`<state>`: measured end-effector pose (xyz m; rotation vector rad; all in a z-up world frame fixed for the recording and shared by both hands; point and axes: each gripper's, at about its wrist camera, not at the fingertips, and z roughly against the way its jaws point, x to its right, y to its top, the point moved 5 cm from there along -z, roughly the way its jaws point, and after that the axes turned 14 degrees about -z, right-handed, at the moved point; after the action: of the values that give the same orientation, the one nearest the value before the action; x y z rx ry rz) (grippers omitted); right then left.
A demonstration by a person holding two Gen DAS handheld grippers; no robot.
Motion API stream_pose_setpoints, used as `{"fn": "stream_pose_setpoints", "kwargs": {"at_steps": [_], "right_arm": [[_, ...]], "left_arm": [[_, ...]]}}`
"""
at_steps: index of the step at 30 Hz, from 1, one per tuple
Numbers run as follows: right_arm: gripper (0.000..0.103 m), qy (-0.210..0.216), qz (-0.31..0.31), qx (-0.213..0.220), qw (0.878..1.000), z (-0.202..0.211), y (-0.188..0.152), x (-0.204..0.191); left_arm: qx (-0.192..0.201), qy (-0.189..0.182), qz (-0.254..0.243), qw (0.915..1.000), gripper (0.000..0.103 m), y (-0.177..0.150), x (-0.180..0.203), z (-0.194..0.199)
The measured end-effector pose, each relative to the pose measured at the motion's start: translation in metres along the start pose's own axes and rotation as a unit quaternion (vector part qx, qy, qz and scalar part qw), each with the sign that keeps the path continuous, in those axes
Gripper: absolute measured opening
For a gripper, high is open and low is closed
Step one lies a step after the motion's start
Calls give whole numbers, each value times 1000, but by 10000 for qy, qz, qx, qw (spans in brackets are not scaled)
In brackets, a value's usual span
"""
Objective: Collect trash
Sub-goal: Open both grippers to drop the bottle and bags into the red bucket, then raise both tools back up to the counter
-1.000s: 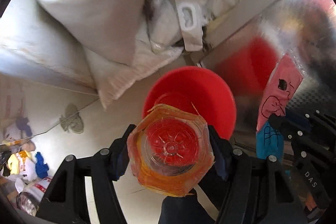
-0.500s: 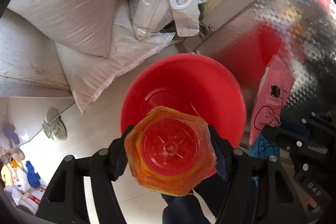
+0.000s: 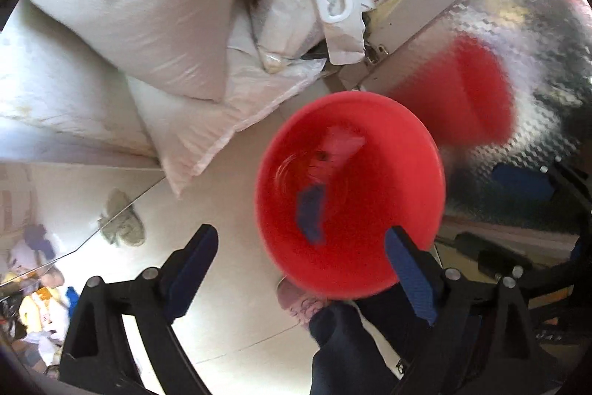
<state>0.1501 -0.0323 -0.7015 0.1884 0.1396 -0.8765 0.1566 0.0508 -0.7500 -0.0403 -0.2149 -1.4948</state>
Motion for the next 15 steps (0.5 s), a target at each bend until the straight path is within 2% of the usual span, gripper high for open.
{"fn": "stream_pose_setpoints", "kwargs": {"at_steps": [3,8,10,15], "right_arm": [[79,-126,-4,165,9998,23,-1,-7],[100,-249,-112,495,9984,87,1,-24],[102,-232,-199,650,9974,121,2,-32],[102,-58,-408,879,9953,206,2,-53]], "left_arm": [[-7,54,70,10000,91,-8,0,33],[110,243,350,9990,91,-14,3,115],[238,346,343,9985,91,-15,7,154],[246,614,305,9973,91,-24,22,241]]}}
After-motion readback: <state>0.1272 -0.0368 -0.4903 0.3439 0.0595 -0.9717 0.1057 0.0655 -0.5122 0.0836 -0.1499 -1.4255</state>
